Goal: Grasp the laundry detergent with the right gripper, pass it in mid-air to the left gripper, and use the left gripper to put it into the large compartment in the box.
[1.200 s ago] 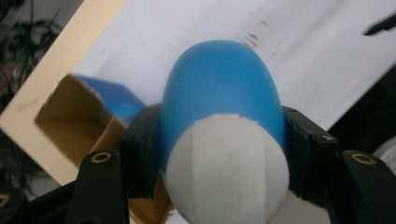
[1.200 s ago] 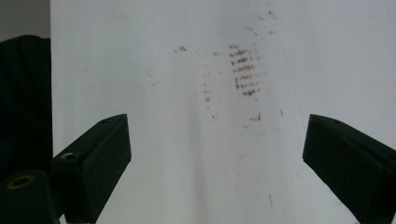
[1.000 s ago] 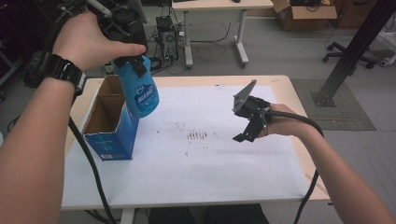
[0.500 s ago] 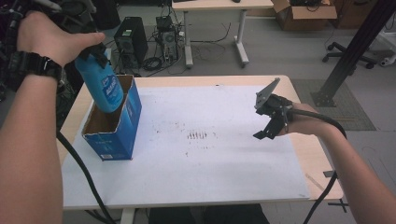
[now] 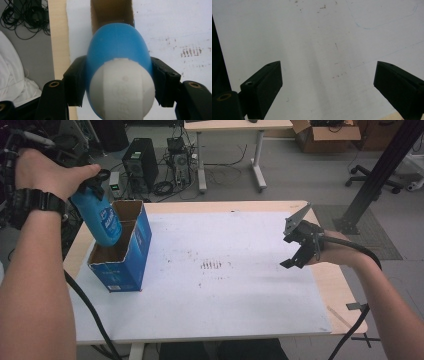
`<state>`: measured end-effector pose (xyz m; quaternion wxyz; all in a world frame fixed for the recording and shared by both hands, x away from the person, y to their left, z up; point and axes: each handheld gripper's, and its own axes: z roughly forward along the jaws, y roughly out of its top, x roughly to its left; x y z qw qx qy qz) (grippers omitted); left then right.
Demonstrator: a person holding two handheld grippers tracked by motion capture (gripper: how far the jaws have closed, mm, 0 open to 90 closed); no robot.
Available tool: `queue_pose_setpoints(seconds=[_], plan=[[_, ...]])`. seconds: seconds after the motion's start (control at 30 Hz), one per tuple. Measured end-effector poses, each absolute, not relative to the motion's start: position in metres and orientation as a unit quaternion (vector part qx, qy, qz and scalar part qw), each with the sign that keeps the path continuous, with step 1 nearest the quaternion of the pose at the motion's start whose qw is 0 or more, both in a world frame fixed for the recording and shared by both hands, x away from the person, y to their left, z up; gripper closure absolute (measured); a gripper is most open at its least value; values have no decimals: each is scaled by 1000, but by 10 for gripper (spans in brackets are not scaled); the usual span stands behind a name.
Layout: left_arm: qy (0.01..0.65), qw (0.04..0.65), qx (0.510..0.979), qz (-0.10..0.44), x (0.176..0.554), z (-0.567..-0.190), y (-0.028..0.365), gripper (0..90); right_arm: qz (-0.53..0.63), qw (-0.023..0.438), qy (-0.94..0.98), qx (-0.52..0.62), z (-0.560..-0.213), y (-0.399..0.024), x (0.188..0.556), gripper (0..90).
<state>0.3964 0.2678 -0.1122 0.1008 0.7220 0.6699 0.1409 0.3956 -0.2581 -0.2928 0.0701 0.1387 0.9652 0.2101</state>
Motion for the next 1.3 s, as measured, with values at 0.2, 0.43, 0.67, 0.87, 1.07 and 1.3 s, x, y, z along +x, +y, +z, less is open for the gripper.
queue_pose_setpoints(seconds=[0.2,0.43,0.67,0.87,1.07,1.3], plan=[[668,96,727,131,401,-132,268,380,211,69,965,142,-295,-261,396,80],[668,93,729,119,407,-159,270,380,209,67,966,138,-295,-262,395,80],[670,88,729,106,410,-186,274,380,206,67,966,138,-296,-263,395,81],[671,84,730,96,412,-205,276,380,206,65,967,136,-296,-261,395,81],[670,79,733,89,414,-221,275,380,205,64,967,136,-296,-261,395,81],[670,76,733,84,415,-237,273,379,205,64,967,138,-295,-261,395,81]])
